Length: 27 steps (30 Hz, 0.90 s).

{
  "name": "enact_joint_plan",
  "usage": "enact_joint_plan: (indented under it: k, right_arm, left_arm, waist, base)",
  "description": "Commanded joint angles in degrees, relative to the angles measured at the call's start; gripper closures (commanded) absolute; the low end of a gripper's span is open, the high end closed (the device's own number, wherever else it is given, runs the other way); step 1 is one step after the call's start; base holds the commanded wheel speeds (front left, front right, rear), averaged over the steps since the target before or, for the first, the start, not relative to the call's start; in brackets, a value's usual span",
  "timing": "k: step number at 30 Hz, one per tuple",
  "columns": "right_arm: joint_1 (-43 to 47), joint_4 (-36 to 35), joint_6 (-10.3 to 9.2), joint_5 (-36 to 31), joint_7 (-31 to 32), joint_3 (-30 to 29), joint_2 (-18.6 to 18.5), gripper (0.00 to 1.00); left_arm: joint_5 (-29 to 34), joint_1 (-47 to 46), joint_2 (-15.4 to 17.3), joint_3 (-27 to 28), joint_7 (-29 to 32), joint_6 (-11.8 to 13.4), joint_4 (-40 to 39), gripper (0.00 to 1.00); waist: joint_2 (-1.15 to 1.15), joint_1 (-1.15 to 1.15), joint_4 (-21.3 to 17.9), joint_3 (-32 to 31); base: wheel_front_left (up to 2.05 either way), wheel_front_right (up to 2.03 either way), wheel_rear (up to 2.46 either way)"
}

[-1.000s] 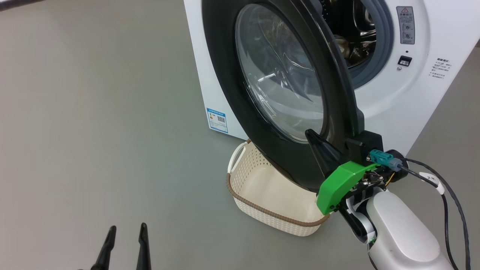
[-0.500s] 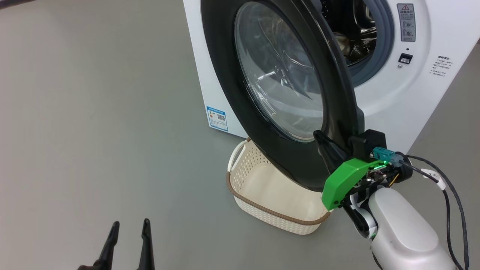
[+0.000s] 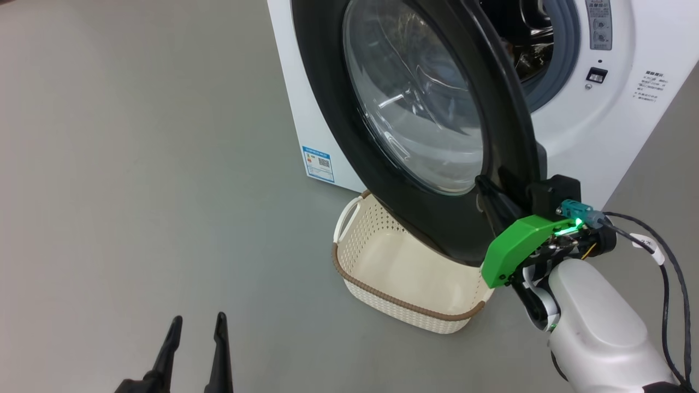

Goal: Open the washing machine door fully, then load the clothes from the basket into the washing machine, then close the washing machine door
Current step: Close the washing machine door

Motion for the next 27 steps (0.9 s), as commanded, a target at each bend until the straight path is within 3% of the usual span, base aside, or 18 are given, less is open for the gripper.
enact_joint_plan:
  k: [1,27]
  right_arm:
    - [-2.55,-0.44,0.24,0.12,-1.03,0.0,-0.07,1.0]
    - [-14.57,14.6,0.24,-1.7,-4.16,-7.98,-2.03,1.0]
  left_arm:
    - [0.32,-3.0,0.42,1.85,-0.74,-0.43,-0.74,0.0]
    - [3.47,-8.47,-5.74,1.21,-0.78,-5.52,0.74,0.0]
  waist:
    - [0.0,0.0,0.1,0.51]
    - [0.0,0.0,1.47,8.39]
  base:
    - [0.0,0.0,0.0]
    - [0.0,0.0,0.0]
